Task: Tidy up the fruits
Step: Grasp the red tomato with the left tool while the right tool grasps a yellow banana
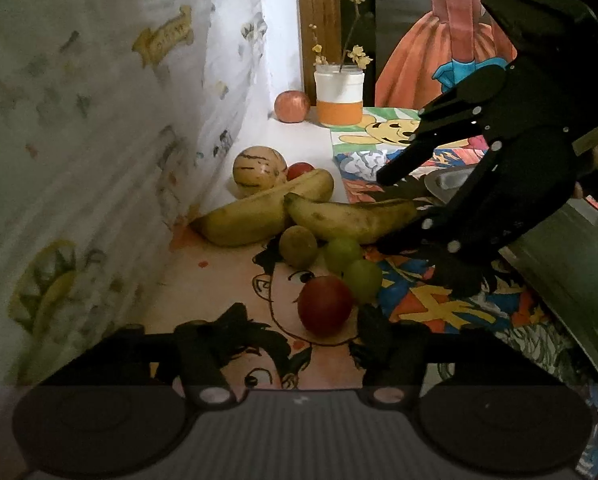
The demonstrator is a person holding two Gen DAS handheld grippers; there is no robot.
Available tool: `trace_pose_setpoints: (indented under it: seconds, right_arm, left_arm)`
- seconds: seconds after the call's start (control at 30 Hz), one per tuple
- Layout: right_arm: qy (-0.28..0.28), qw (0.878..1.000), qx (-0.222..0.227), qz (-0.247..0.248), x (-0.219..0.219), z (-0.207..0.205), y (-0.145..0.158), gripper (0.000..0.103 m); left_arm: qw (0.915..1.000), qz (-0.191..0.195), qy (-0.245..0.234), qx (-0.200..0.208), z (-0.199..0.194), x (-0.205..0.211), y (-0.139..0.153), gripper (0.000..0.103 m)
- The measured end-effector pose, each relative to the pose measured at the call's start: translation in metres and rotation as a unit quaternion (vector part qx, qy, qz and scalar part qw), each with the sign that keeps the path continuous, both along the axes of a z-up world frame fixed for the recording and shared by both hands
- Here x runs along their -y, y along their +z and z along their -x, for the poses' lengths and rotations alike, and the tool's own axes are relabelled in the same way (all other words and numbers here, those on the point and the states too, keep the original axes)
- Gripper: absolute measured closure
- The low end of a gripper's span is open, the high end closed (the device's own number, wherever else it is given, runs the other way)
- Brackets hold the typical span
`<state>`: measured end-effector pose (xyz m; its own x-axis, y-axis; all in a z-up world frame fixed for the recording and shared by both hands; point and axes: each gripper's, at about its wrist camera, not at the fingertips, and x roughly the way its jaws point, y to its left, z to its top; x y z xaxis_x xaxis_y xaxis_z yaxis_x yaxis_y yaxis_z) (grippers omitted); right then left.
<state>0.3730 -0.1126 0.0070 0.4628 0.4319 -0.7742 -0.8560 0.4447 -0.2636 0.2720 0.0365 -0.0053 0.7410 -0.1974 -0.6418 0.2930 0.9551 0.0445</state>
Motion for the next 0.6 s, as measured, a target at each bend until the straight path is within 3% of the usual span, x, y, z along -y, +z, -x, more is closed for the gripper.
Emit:
trace_pose_setpoints:
  seconds: [0.43,0.6]
  right_arm:
    - [0.018,0.999,-0.034,-0.022,-0.001,-0.015,-0.004,0.046]
    - [0.034,0.996,-0.073,-0.04,0.005,-0.019,-0.006,0.063]
  left_arm:
    - [0.9998,0.019,-0.005,-0.006,-0.006,0.001,0.0,0.063]
    - [0.9997,0.025,0.001,-0.006,-0.004,0.003,0.0,0.071]
